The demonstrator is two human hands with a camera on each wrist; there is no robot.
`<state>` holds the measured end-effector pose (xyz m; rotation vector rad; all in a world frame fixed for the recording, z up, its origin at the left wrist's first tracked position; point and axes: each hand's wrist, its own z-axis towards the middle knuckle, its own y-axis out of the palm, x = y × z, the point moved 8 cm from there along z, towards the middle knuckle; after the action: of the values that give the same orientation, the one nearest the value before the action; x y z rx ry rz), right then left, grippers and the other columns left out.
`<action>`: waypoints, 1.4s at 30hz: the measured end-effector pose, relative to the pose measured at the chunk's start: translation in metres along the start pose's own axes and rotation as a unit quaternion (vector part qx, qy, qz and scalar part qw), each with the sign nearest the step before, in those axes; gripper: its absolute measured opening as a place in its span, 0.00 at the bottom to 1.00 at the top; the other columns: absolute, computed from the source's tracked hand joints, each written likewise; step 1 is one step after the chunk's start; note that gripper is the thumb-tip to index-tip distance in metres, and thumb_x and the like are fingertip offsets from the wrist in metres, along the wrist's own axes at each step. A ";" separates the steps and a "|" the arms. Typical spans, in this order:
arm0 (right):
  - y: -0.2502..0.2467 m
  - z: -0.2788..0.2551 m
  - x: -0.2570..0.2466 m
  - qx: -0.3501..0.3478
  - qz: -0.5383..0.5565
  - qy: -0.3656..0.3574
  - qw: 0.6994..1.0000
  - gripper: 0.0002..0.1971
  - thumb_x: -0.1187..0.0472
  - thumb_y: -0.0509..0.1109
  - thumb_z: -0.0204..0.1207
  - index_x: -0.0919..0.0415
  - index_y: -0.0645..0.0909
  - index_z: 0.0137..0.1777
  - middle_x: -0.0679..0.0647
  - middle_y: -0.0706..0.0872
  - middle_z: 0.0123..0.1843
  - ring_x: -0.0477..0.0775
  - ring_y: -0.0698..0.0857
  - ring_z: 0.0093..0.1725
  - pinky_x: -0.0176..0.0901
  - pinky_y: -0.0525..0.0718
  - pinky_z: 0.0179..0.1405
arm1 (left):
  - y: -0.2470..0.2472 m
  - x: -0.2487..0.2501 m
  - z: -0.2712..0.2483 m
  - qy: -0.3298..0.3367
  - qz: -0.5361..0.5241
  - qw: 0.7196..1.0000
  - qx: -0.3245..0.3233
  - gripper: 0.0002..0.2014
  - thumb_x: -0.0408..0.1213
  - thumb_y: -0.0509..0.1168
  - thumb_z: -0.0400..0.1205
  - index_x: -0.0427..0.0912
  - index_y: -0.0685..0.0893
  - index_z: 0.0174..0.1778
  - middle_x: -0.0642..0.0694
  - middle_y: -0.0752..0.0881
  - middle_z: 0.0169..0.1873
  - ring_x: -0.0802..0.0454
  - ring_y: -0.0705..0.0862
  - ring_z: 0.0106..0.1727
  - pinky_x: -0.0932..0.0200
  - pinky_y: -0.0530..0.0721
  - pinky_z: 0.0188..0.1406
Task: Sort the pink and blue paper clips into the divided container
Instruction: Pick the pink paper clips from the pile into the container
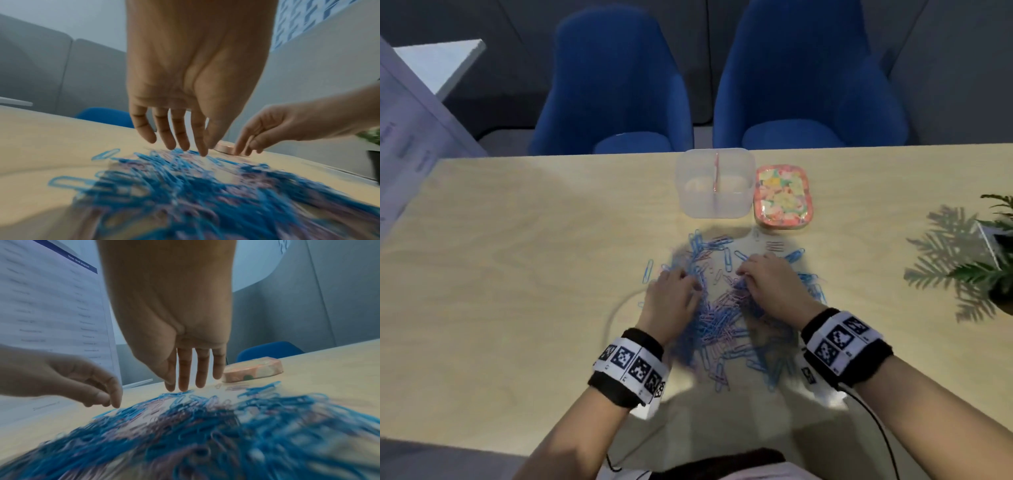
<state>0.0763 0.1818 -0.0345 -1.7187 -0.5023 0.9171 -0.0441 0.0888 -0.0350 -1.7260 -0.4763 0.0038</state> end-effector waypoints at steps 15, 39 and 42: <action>0.008 0.089 -0.009 -0.002 0.102 0.077 0.992 0.06 0.70 0.65 0.75 0.62 0.80 0.48 0.59 0.83 0.52 0.60 0.79 0.56 0.52 0.79 0.54 | -0.003 -0.031 0.087 -0.096 -0.174 0.979 0.038 0.06 0.40 0.66 0.78 0.41 0.80 0.43 0.42 0.84 0.45 0.43 0.81 0.48 0.47 0.80 0.49; 0.007 0.062 0.023 0.009 0.106 0.171 0.979 0.04 0.64 0.69 0.74 0.64 0.82 0.41 0.61 0.87 0.44 0.62 0.82 0.49 0.52 0.79 0.47 | -0.024 -0.099 0.079 -0.162 -0.176 0.967 0.091 0.07 0.37 0.58 0.82 0.40 0.80 0.45 0.41 0.85 0.48 0.43 0.81 0.49 0.50 0.79 0.48; 0.002 0.044 0.048 0.058 0.143 0.225 0.962 0.03 0.68 0.65 0.73 0.64 0.79 0.39 0.62 0.86 0.44 0.64 0.82 0.47 0.49 0.76 0.41 | -0.028 -0.099 0.076 -0.152 -0.115 0.975 0.112 0.08 0.38 0.59 0.82 0.40 0.82 0.48 0.41 0.84 0.51 0.40 0.80 0.54 0.45 0.80 0.53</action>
<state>0.0715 0.2423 -0.0584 -1.8466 0.1010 0.7029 -0.1638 0.1332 -0.0506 -1.4454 -0.8676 0.1529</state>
